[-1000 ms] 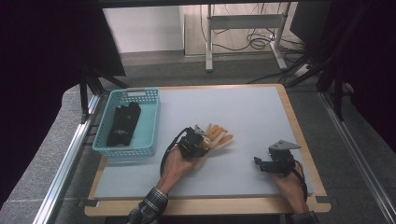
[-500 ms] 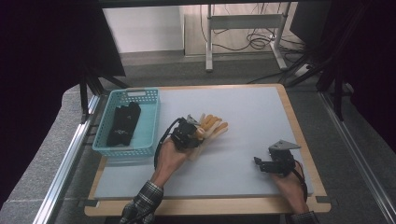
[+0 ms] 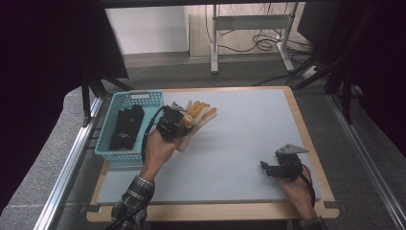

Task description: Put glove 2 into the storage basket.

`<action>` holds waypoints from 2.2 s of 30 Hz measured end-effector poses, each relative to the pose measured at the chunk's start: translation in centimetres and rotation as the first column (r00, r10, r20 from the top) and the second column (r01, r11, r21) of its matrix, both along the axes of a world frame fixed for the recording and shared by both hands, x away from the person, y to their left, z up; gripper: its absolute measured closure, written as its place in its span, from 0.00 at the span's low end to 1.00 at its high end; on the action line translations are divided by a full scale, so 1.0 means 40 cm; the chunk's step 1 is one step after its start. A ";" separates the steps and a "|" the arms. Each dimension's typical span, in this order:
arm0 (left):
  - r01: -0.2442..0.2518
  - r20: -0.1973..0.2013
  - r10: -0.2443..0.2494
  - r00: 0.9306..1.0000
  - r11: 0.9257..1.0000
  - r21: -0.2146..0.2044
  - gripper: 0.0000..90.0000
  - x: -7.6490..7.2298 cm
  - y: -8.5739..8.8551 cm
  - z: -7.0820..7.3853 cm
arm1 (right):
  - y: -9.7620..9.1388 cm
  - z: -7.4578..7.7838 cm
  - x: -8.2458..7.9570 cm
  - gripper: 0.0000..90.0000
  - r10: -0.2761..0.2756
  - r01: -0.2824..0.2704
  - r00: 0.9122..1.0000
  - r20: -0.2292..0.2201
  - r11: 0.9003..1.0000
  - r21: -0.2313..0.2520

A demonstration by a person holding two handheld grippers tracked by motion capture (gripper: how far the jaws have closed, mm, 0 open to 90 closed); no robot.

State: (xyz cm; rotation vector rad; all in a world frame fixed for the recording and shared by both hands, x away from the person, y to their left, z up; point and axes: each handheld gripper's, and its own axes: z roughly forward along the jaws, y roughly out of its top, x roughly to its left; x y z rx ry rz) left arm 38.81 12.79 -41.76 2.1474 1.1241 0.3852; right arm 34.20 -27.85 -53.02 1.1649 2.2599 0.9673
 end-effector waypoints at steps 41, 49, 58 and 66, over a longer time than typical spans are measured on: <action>-0.394 -0.073 0.398 0.914 0.917 0.066 0.80 0.027 0.378 -0.011 | 0.000 0.000 0.000 0.26 0.000 0.000 1.000 -0.001 1.000 -0.001; -0.434 -0.113 0.441 0.890 0.897 0.083 0.80 0.082 0.382 -0.063 | 0.000 0.000 0.000 0.26 0.001 -0.001 1.000 0.000 1.000 0.000; -0.427 -0.168 0.442 0.881 0.896 0.119 0.79 0.173 0.337 -0.138 | 0.000 0.000 0.000 0.26 0.000 0.000 1.000 0.000 1.000 0.001; -0.355 -0.258 0.378 0.889 0.925 0.133 0.63 0.220 0.309 -0.199 | 0.000 0.000 0.000 0.26 0.002 -0.002 1.000 -0.001 1.000 0.002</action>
